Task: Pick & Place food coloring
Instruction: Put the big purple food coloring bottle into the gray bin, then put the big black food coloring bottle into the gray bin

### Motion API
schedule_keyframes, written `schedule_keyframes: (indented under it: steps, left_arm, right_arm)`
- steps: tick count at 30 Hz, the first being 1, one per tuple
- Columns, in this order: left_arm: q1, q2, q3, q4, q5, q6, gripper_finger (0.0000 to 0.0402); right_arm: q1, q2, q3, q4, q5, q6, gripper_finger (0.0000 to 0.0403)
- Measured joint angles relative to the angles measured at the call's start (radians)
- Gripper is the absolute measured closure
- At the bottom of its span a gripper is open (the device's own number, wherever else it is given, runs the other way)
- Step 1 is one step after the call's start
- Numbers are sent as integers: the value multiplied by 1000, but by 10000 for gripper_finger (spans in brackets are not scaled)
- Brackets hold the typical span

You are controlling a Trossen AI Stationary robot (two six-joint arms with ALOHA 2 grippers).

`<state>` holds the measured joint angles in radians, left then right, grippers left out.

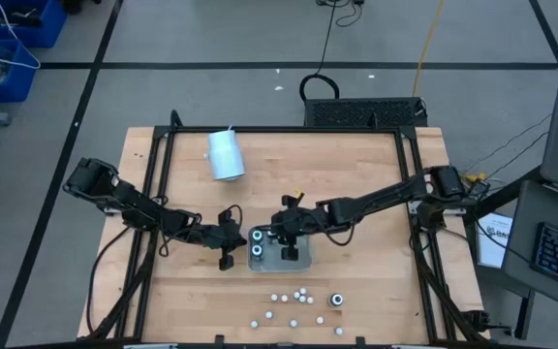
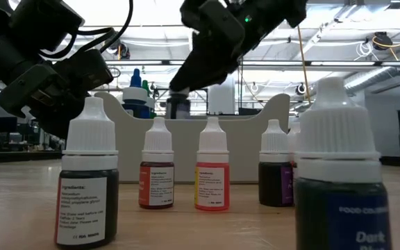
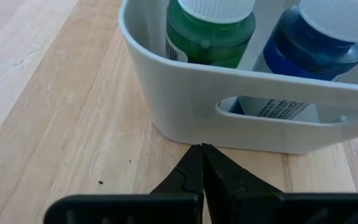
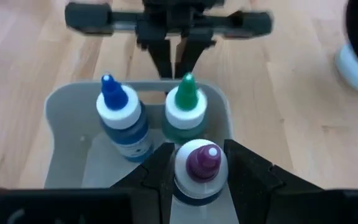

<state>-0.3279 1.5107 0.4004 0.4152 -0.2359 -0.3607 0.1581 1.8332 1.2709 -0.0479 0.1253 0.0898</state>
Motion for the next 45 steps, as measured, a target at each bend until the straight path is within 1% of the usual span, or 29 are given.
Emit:
schedule_keyframes:
  steps: [2, 4, 6, 11, 15, 18, 26, 29, 32, 34, 38, 41, 45]
  left_arm:
    - [0, 0, 0, 0, 0, 0, 396]
    - [0, 0, 0, 0, 0, 0, 396]
    - [0, 0, 0, 1, 0, 0, 396]
    - [0, 0, 0, 1, -1, 0, 396]
    - [0, 0, 0, 2, -1, 0, 396]
    - [0, 0, 0, 2, -1, 0, 396]
    - [0, 0, 0, 1, 0, -1, 396]
    - [0, 0, 0, 1, 0, -1, 396]
    - [0, 0, 0, 1, 0, -2, 396]
    - [0, 0, 0, 1, 0, -6, 396]
    - [0, 0, 0, 3, 0, -15, 396]
    - [0, 0, 0, 5, 0, -15, 396]
    - [0, 0, 0, 5, 0, -15, 396]
  right_arm:
    - [0, 11, -1, 1, 0, -6, 295]
    - [0, 28, 1, 40, 0, -9, 295]
    - [0, 36, 0, 26, 0, -10, 295]
    - [0, 70, 3, 57, 2, -25, 294]
    - [0, 78, 3, 61, 2, -40, 286]
    - [1, 77, 2, 78, 1, -53, 269]
    - [3, 76, -2, 98, 4, -58, 210]
    - [3, 55, -2, 103, 6, -72, 192]
    - [4, 9, -2, 106, 32, -89, 177]
    - [9, -40, -2, 93, 60, -134, 170]
    - [27, -185, -2, 44, 98, -194, 163]
    - [62, -323, -2, -40, 59, -197, 166]
    - [160, -494, -1, -201, 26, -175, 169]
